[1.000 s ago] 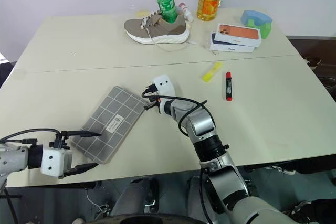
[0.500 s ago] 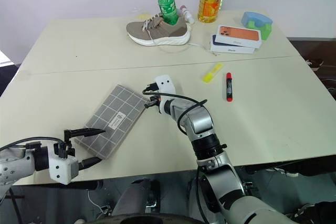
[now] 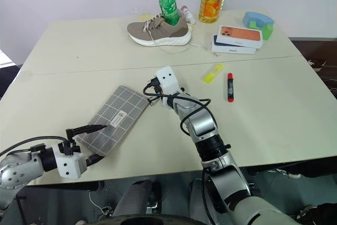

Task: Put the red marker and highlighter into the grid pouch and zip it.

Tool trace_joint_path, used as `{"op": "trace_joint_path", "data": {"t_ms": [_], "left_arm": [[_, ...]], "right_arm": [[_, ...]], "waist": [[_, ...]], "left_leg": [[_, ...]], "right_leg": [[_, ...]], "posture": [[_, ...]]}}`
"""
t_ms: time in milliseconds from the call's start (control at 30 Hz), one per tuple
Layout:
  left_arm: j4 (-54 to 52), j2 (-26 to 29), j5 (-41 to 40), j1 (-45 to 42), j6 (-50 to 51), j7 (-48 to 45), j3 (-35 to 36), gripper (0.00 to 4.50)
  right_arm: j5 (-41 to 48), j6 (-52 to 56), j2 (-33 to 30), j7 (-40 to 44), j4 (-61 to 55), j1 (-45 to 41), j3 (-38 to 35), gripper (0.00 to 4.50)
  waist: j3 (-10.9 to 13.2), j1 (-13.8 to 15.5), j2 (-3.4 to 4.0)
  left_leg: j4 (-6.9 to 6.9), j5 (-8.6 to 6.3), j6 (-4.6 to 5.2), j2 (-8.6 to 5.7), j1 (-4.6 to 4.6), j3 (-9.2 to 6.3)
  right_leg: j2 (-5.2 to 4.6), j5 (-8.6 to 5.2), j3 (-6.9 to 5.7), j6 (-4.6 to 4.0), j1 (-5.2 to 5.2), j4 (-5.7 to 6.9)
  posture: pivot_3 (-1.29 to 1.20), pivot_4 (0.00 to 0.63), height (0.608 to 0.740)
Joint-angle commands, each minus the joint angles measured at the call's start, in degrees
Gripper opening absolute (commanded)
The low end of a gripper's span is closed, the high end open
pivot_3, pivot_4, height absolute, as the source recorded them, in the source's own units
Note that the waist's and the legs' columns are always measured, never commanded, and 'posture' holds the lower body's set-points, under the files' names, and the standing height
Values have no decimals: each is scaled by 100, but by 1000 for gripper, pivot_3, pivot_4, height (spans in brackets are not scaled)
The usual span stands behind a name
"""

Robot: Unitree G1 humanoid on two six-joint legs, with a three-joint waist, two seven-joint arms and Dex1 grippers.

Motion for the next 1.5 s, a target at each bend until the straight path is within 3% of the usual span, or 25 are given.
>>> {"op": "trace_joint_path", "data": {"t_ms": [33, 133, 333, 867, 967, 1200, 1233, 1333, 1500], "left_arm": [[182, 56, 261, 126, 182, 14, -177, 4500], [211, 83, 257, 128, 174, 57, -195, 4500], [209, 118, 259, 137, 181, 143, -201, 4500], [227, -91, 1208, -343, 478, 977, -324, 4500], [168, -165, 1220, -340, 619, 1091, -340, 3715], [-117, -310, 995, -191, 870, 1100, -427, 265], [-130, -319, 959, -176, 906, 1114, -405, 30], [-171, -410, 624, -180, 1192, 1104, -273, 30], [-313, -612, -396, -400, 1637, 878, -147, 30]], "right_arm": [[40, 13, 10, 537, -399, 111, 575, 21], [-69, 285, 107, 519, -118, 105, 735, 21], [-56, 698, 522, 65, 678, -14, 351, 21], [13, 1265, 847, -176, 662, -11, 3, 21], [12, 1259, 834, -186, 661, -9, 11, 0], [-7, 1183, 791, -208, 673, -29, 19, 0], [-12, 1158, 783, -219, 666, -32, 4, 0], [-139, 883, 672, -339, 568, -82, -47, 0], [-153, 410, -148, 69, -487, -80, -214, 0]], "waist": [[0, -3, 0], [0, 9, -1], [-2, 3, 0], [-19, 31, 22], [-19, 25, 22], [-18, 21, 23], [-18, 20, 25], [-16, 17, 28], [-8, 35, 17]], "left_leg": [[0, 0, 0, 2, 0, 0], [0, 0, 1, 2, 0, 0], [0, 0, -1, 2, 0, -2], [-3, -5, -9, 2, 1, -7], [-3, -4, -8, 2, 1, -7], [-10, -3, -5, 3, 0, -7], [-10, -5, -8, 2, 0, -7], [-14, -7, -11, 1, -1, -7], [-16, -4, -7, -2, -14, -7]], "right_leg": [[1, 0, 0, 0, 0, 0], [0, 0, 0, 0, 0, 0], [-12, 0, 1, -1, -2, -1], [-20, 0, 5, -2, -2, -1], [-20, 0, 5, -2, -2, -1], [-23, 0, 6, -2, -7, -3], [-24, 0, 6, -2, -7, -3], [-26, -1, 7, -3, -8, -5], [-29, 0, 6, -2, -19, -9]], "posture": [[0, 150, 740], [0, 150, 740], [0, 150, 740], [0, 150, 740], [0, 150, 740], [0, 150, 740], [0, 150, 740], [0, 150, 740], [0, 150, 740]]}}
